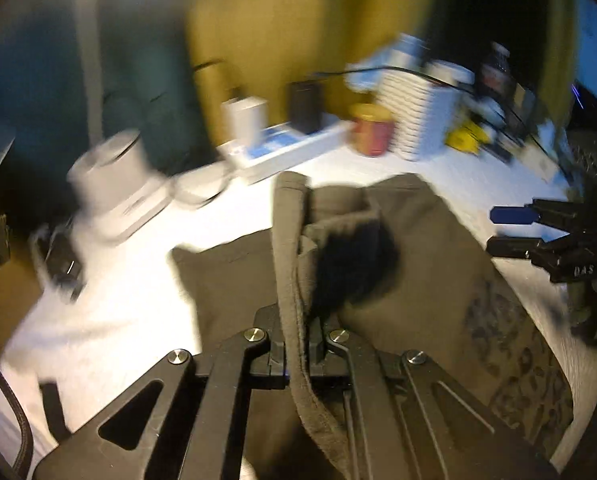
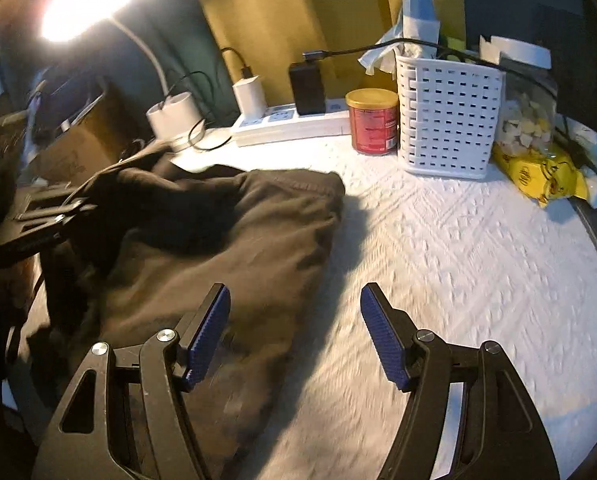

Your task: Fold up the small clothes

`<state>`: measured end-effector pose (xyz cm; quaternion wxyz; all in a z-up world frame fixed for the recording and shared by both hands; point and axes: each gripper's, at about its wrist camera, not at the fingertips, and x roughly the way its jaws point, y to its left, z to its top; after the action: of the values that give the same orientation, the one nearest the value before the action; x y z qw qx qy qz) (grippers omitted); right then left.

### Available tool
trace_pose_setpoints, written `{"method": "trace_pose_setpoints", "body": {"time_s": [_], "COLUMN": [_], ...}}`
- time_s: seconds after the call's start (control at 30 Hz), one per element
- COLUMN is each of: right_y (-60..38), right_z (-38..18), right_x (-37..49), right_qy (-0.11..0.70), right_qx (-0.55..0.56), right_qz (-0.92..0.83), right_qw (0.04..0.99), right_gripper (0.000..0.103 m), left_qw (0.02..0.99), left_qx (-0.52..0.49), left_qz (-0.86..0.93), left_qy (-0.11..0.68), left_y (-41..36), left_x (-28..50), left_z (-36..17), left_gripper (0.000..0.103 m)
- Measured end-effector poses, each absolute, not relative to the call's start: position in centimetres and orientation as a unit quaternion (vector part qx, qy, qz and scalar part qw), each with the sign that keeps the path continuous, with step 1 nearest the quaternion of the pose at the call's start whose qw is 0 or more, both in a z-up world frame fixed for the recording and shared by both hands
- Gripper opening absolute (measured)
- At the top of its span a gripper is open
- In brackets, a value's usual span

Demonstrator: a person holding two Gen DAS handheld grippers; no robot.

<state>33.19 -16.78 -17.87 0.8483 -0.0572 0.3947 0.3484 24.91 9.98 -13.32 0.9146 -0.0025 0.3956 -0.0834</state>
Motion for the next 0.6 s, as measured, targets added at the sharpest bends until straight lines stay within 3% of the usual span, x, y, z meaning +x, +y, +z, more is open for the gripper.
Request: {"method": "trace_pose_setpoints", "body": {"time_s": [0.27,0.3,0.33,0.37,0.4,0.47,0.6], "right_y": [-14.2,-13.9,-13.5,-13.2,-13.0,-12.4,-11.7], "right_z": [-19.8,-20.0,-20.2,-20.1,-20.1,-19.8,-18.9], "right_x": [38.9,39.3,39.8,40.1,40.4,40.8,41.0], "right_qy": [0.423,0.426,0.427,0.427,0.428,0.42,0.398], "right_qx": [-0.006,-0.002,0.0,-0.001,-0.002,-0.007,-0.028], "right_qz": [0.36,0.366,0.369,0.37,0.37,0.38,0.375], "right_qw": [0.831,0.828,0.825,0.825,0.824,0.824,0.837], "right_gripper": [0.071,0.067,0.055,0.042,0.019,0.011,0.009], "left_qw": [0.907,0.906,0.906,0.905,0.904,0.904,0.91], "left_qx": [-0.101,-0.106,-0.107,-0.109,-0.112,-0.121,-0.121], "left_qz": [-0.09,-0.094,-0.097,-0.1,-0.102,-0.106,-0.097], "left_qy": [0.4,0.399,0.399,0.399,0.4,0.396,0.385], "left_y": [14.0,14.1,14.0,14.1,14.1,14.4,15.0], "left_x": [24.4,24.6,24.8,25.1,25.4,25.5,25.5], "left_z": [-16.3,-16.4,-16.5,-16.6,-16.6,-16.5,-15.8], "left_gripper": [0.002,0.002,0.002,0.002,0.002,0.002,0.002]}}
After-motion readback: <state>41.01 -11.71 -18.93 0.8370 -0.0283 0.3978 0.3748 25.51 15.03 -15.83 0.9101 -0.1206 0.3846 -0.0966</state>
